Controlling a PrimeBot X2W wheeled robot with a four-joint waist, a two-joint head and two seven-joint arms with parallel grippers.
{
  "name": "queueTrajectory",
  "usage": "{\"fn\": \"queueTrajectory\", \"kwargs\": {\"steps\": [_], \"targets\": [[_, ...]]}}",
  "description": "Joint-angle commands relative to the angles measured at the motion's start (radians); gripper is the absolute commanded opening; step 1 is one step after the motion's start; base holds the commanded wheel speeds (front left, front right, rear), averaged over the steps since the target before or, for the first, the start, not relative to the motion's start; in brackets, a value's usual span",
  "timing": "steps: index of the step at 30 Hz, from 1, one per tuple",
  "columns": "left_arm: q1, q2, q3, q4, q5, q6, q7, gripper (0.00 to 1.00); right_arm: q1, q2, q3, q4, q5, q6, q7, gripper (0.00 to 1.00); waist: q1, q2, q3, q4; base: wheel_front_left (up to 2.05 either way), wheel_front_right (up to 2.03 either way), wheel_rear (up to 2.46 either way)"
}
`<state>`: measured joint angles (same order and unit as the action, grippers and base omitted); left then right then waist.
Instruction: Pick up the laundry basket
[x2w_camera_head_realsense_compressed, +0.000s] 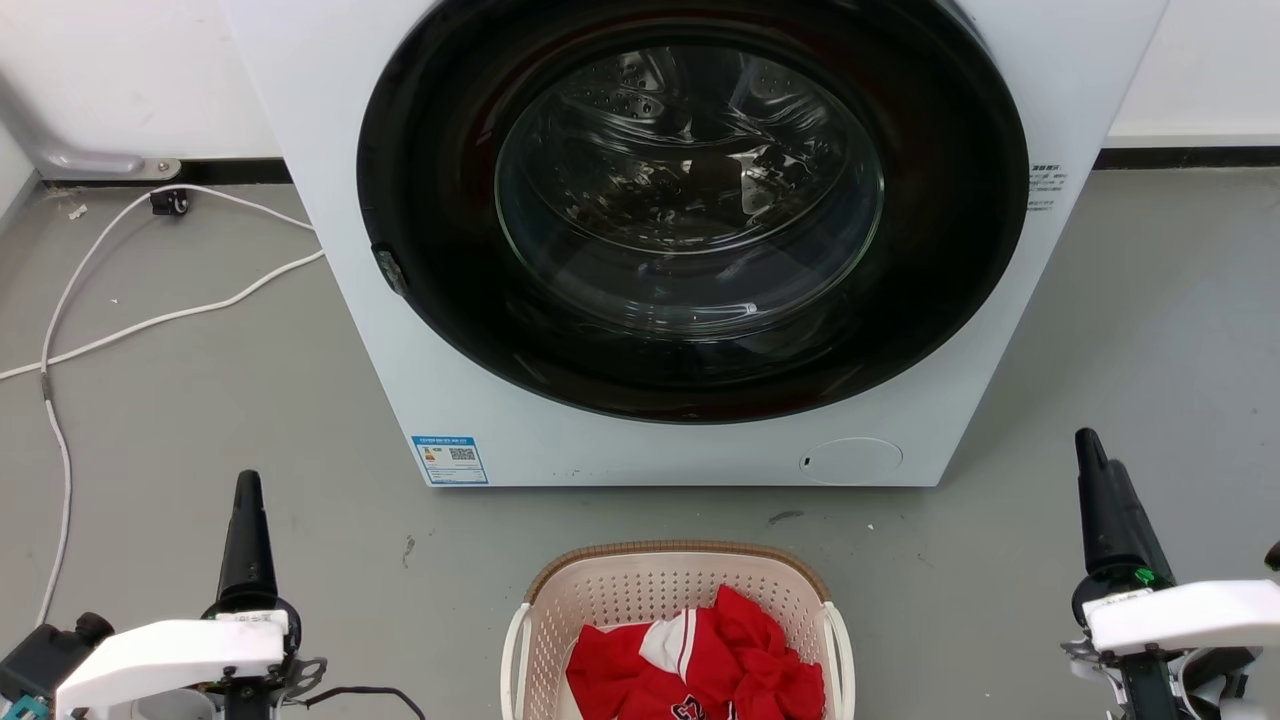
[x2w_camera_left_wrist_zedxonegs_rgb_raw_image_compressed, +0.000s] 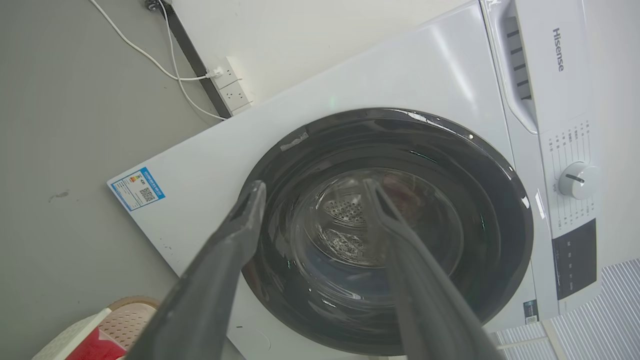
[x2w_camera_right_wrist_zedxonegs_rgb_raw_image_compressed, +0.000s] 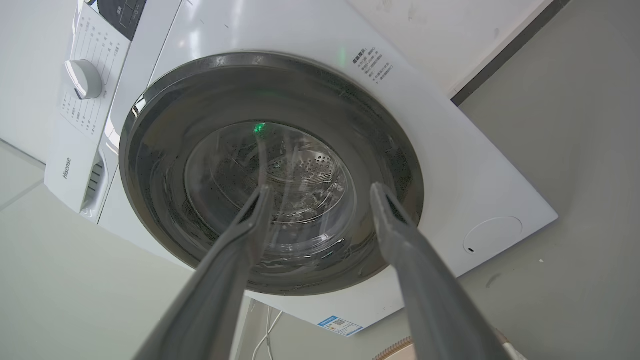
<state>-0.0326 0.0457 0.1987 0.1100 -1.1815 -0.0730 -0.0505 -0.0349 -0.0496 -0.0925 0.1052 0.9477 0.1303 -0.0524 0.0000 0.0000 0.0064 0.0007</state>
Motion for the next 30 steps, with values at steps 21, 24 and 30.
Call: {"fn": "queueTrajectory", "kwargs": {"steps": [21, 24, 30], "targets": [[0.062, 0.004, -0.177, -0.185, 0.504, -0.007, -0.072, 1.00, 0.028, -0.002, 0.074, -0.118, -0.476, 0.000, -0.070, 1.00, 0.0000, 0.0000, 0.004, -0.004, 0.00, 0.00, 0.00], [0.068, 0.004, -0.194, -0.194, 0.572, -0.002, -0.080, 1.00, 0.032, -0.002, 0.081, -0.116, -0.520, 0.000, -0.078, 1.00, 0.0000, 0.0000, 0.005, -0.005, 0.00, 0.00, 0.00], [0.077, 0.016, -0.241, -0.202, 0.697, 0.012, -0.097, 1.00, 0.044, -0.002, 0.085, -0.094, -0.600, 0.000, -0.095, 1.00, 0.0000, 0.0000, 0.004, -0.006, 0.00, 0.00, 0.00]]}}
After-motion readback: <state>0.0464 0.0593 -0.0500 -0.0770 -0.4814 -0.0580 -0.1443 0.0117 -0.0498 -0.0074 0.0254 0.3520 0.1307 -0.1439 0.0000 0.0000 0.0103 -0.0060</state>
